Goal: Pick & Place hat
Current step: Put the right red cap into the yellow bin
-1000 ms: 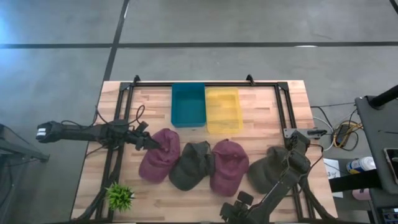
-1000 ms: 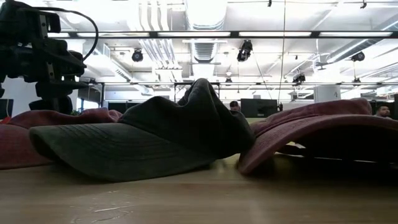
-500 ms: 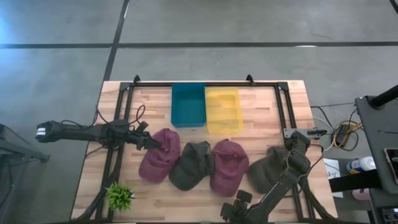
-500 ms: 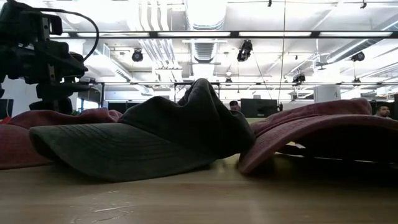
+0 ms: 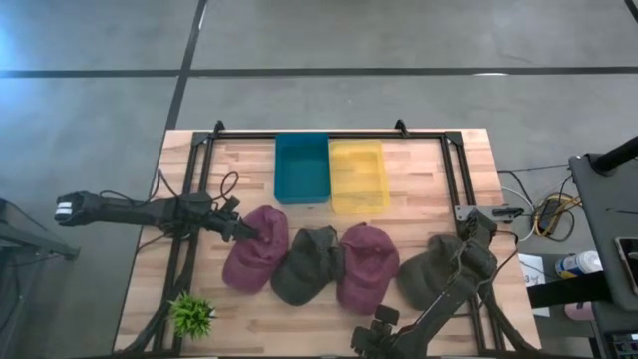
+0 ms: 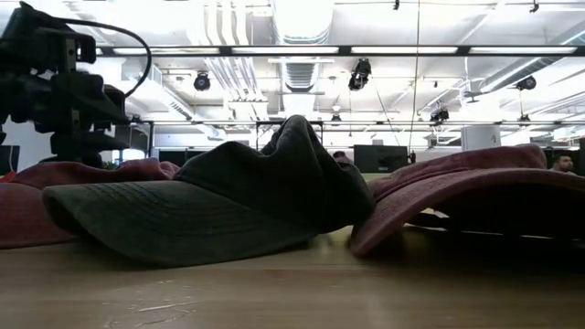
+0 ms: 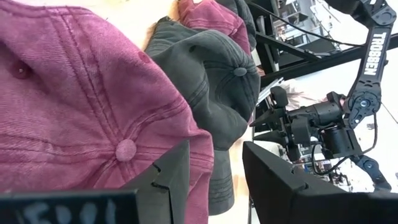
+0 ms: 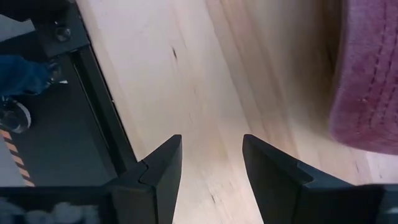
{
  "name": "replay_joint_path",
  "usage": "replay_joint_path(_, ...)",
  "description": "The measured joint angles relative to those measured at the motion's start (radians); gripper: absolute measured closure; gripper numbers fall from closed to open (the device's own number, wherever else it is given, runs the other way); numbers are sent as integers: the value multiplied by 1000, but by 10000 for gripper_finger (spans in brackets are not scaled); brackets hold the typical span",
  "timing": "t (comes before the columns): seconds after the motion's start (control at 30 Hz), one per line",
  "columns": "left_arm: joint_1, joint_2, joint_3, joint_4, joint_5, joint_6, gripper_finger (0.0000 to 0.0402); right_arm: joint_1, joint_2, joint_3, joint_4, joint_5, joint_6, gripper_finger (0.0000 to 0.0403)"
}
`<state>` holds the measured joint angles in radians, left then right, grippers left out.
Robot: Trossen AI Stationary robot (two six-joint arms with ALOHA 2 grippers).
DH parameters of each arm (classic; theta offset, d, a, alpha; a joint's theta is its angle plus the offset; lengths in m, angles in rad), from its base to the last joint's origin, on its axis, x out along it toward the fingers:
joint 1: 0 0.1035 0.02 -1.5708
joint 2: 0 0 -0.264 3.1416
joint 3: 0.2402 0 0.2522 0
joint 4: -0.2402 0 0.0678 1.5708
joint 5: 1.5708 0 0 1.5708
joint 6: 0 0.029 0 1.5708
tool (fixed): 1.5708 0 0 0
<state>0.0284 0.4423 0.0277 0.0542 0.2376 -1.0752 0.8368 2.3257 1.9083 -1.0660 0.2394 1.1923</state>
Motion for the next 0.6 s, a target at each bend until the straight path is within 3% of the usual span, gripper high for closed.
replay_joint_path(0.37,0,0,0,-35,0,5,259,-6,0,-5,10,27,-4,236)
replay_joint_path(0.6,0,0,0,-35,0,6,259,-18,0,-9,34,57,-112,236)
